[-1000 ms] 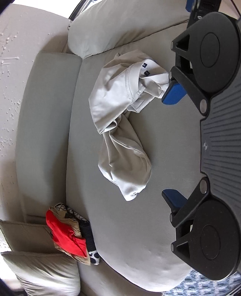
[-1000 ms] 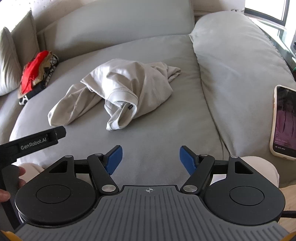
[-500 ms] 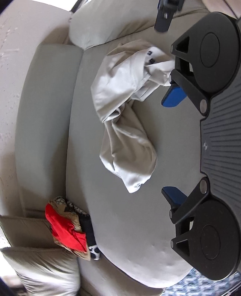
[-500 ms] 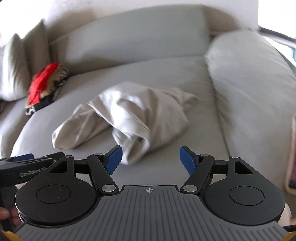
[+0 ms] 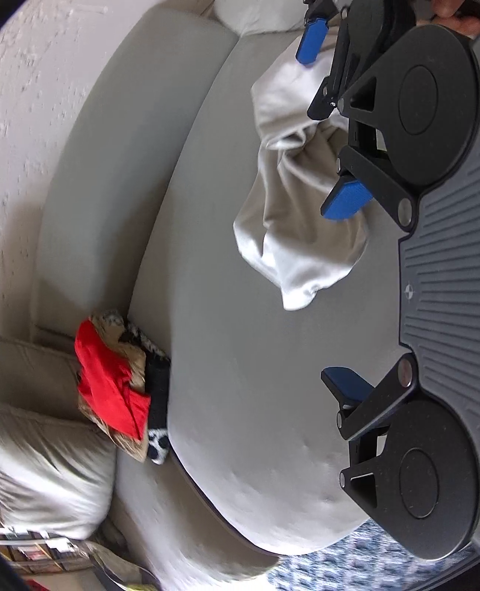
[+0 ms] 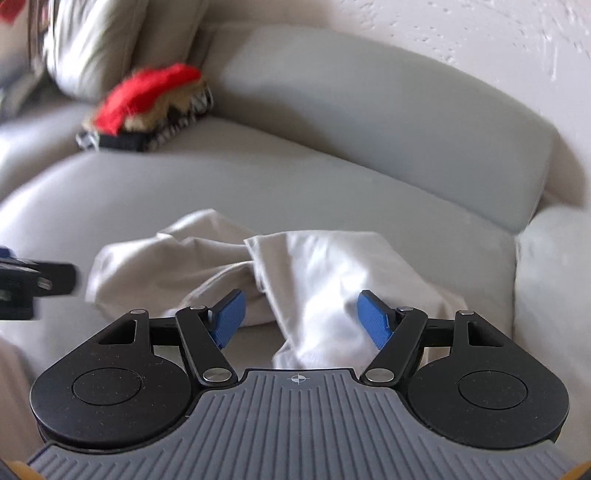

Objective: Fold clothes

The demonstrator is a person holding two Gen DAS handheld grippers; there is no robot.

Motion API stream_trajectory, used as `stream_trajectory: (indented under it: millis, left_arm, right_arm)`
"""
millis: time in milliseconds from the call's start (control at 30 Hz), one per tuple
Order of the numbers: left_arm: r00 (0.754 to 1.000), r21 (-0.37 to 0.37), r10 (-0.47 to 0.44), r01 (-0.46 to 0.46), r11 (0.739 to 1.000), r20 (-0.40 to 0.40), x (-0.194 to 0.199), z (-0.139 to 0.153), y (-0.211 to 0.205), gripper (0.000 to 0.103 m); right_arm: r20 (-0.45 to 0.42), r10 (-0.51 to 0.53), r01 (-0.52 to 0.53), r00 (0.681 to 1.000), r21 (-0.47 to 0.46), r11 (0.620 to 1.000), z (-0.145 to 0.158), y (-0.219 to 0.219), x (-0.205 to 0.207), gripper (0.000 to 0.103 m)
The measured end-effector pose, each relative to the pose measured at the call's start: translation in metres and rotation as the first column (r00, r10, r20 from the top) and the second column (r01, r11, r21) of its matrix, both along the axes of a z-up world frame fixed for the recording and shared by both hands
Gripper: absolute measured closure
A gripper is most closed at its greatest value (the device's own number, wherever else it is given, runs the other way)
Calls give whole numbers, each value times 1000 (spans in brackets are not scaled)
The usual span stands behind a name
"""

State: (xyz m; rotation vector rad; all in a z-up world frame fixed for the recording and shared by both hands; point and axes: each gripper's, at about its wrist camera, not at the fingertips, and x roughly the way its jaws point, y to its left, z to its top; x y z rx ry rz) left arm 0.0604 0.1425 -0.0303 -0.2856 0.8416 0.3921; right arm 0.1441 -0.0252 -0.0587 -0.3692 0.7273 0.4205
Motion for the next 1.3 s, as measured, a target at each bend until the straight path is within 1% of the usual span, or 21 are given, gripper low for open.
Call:
stream_trajectory:
  millis: [67,167,233,267,300,333,400,433,533,600,667,733,800,900,933,1000,1067,1100,1200,1233,1300]
  left_arm:
    - [999,-19,32,-33,999,-7,2,-4,9,16]
    - [999,-29,41,-41,999,-23,3,-10,13,16]
    - [999,-29,26,-27,999,-30,4,-12,13,15]
    - [999,-31,18,-19,999,-31,4,-13,12,15]
    - [999,-34,10,-12,999,-33,3,-13,11,15]
    - [999,-38,1,-3,999,-34,2,-13,10,15]
    - [999,-42,-28,27,999,-34,0,-12,7,15]
    - [998,-41,-47,46,998,-30,-2,-11,6,15]
    - [994,-24,-107,107,994,-10,-9,-6,-4,15]
    - [986,-42,-165,165,985,10,-13,-4,-13,15]
    - [973,-77,-227,229,970,33,-16,-1,-24,15]
    - [954,-117,-295,300,947,52,-20,0,-38,15]
    - [936,-131,-347,352,927,58,-23,0,-51,15]
    - [904,-120,-425,428,896,47,-24,-5,-78,15]
    - [894,-122,-447,448,886,37,-23,-6,-87,15]
    - [884,-132,-467,465,875,18,-22,-9,-101,15]
    - [888,-130,-460,456,881,1,-22,-10,-106,15]
    - [894,-115,-449,445,888,-8,-22,-9,-107,15]
    - [922,-68,-386,384,921,-20,-25,-2,-101,14]
    - [936,-60,-352,350,935,-17,-25,0,-94,14]
    - [959,-42,-282,281,959,-7,-27,6,-80,13]
  right_arm:
    - [15,14,-13,1000,-76,997,-11,13,5,24]
    - [72,48,-30,996,-229,973,-29,32,8,24]
    - [123,78,-35,989,-320,947,-37,41,8,28]
    - [153,80,-24,985,-341,940,-38,42,10,46]
    - [170,71,-12,983,-323,946,-36,39,14,70]
    - [153,35,8,988,-270,963,-29,33,21,100]
    - [77,-103,108,992,-59,992,-5,6,38,103]
    - [58,-176,174,983,39,984,9,-12,43,103]
    - [104,-389,360,915,224,906,54,-75,42,103]
    - [107,-524,474,845,307,826,77,-124,36,103]
    - [57,-640,586,766,349,732,85,-177,26,103]
    - [-25,-727,683,686,366,632,80,-228,4,103]
    - [-85,-779,754,621,337,564,64,-265,-20,103]
    - [-251,-768,805,590,264,532,25,-298,-48,97]
    - [-267,-754,798,601,255,546,21,-299,-55,89]
    - [-266,-720,768,641,252,589,19,-293,-68,85]
    - [-266,-685,734,679,250,631,18,-288,-80,59]
    - [-244,-665,708,706,261,656,21,-280,-86,52]
    - [-165,-507,533,846,297,792,37,-234,-93,43]
    - [-144,-436,459,888,299,837,39,-219,-94,36]
    - [-102,-281,299,954,289,910,36,-186,-97,32]
